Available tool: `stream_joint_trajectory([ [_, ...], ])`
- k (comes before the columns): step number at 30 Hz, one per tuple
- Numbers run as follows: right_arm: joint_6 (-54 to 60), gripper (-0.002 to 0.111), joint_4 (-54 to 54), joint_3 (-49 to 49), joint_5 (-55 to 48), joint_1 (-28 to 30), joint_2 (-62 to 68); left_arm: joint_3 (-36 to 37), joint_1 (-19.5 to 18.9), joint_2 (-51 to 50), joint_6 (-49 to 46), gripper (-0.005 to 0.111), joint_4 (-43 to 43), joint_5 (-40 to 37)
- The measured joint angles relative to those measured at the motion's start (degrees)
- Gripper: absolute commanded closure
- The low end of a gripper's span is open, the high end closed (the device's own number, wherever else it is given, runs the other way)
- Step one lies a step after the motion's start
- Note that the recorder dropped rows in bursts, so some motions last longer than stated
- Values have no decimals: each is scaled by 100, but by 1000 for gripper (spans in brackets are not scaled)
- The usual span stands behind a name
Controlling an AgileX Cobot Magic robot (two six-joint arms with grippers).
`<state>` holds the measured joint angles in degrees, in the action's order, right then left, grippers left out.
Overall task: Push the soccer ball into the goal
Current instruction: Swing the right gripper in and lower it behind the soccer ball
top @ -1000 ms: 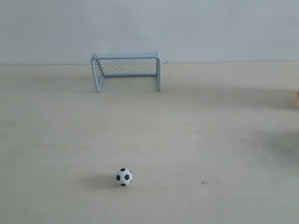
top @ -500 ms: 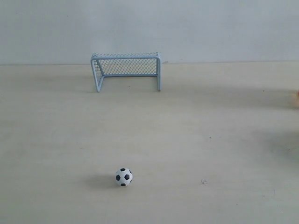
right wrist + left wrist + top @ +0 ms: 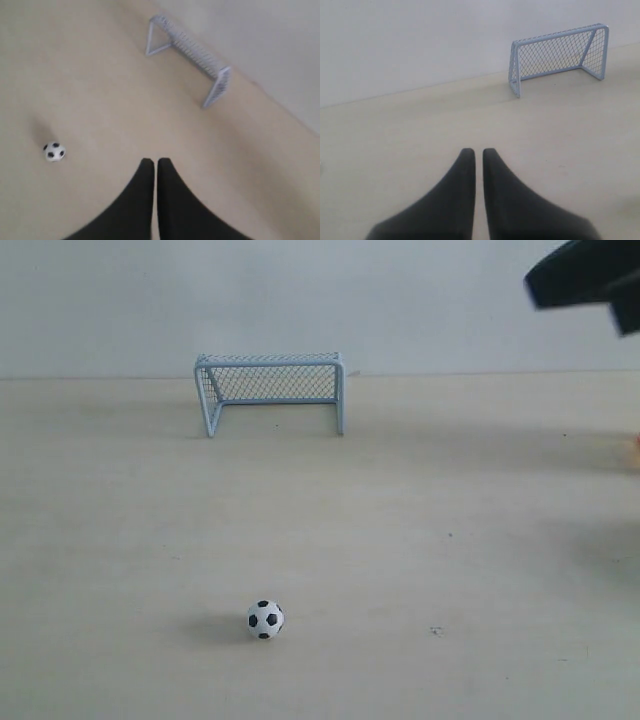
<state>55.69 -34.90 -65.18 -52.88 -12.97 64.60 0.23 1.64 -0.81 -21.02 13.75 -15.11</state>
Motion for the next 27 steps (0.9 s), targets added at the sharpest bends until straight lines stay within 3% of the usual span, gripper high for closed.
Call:
stream_joint_trajectory([
  [2, -121, 108, 385, 0, -17, -525, 320, 0, 0, 0, 0, 100, 0, 0],
  [4, -441, 108, 1119, 0, 137, -1637, 985, 0, 0, 0, 0, 100, 0, 0],
  [6, -614, 108, 1632, 0, 345, -2276, 1439, 0, 0, 0, 0, 100, 0, 0],
  [13, -913, 108, 2281, -11, 1019, -3747, 3260, 0, 0, 0, 0, 100, 0, 0],
  [19, -987, 108, 2262, -12, 1538, -4125, 4235, 0, 0, 0, 0, 100, 0, 0],
  [27, -621, 108, 1743, -12, 1648, -4138, 4348, 0, 0, 0, 0, 100, 0, 0],
])
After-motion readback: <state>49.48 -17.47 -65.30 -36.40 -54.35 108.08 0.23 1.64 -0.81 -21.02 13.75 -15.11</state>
